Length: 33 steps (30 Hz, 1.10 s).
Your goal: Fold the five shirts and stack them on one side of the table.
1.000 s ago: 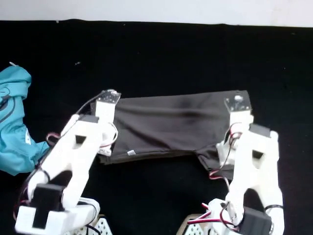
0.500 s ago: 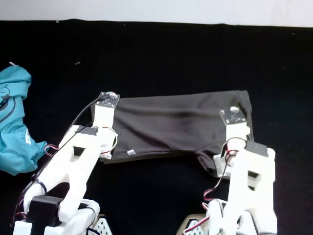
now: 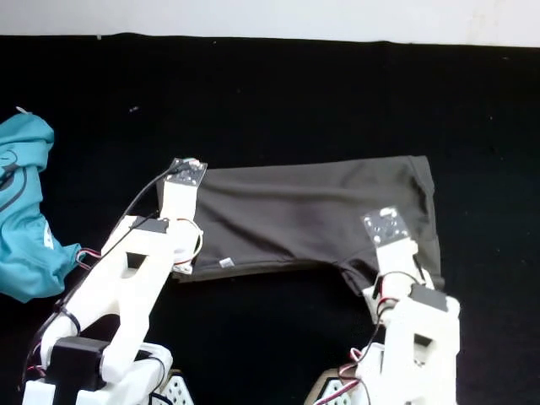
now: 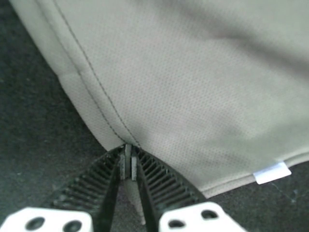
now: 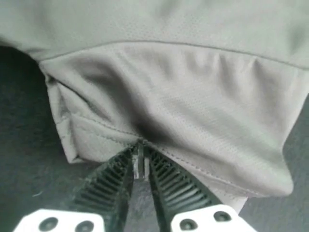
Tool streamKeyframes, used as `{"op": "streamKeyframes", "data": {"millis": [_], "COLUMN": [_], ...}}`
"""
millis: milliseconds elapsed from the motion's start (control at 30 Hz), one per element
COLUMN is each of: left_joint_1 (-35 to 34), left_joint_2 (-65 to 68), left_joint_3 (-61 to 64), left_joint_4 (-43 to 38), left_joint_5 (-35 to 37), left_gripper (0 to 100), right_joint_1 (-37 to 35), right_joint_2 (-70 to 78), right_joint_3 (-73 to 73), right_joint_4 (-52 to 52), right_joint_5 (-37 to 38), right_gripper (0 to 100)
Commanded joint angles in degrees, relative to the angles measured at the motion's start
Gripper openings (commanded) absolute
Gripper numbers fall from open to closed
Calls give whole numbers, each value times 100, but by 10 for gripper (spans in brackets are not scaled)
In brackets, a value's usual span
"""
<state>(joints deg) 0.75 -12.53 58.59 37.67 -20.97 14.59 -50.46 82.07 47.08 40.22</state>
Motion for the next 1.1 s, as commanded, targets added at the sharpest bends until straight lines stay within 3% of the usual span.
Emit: {"op": "streamKeyframes", "data": {"millis": [0, 233, 367, 500, 800, 1067], "left_joint_1": [22, 13, 13, 13, 13, 13], "left_joint_2": [13, 13, 13, 13, 13, 13], "left_joint_3": [4, 4, 4, 4, -4, -4], "left_joint_4": [-273, -281, -281, -281, -281, -281], "left_joint_5": [9, 9, 9, 9, 9, 9], "left_gripper": [9, 9, 9, 9, 9, 9], "right_joint_1": [207, 215, 444, 919, 1411, 1815], "right_joint_2": [-40, -40, -40, 31, 13, -22], "right_joint_3": [119, -1218, -2018, -2141, -462, -13], "right_joint_4": [338, 1982, 2273, 1578, -514, -1059], "right_joint_5": [299, 387, 387, 422, 1037, 1512], "right_gripper": [6, 6, 6, 6, 6, 6]}}
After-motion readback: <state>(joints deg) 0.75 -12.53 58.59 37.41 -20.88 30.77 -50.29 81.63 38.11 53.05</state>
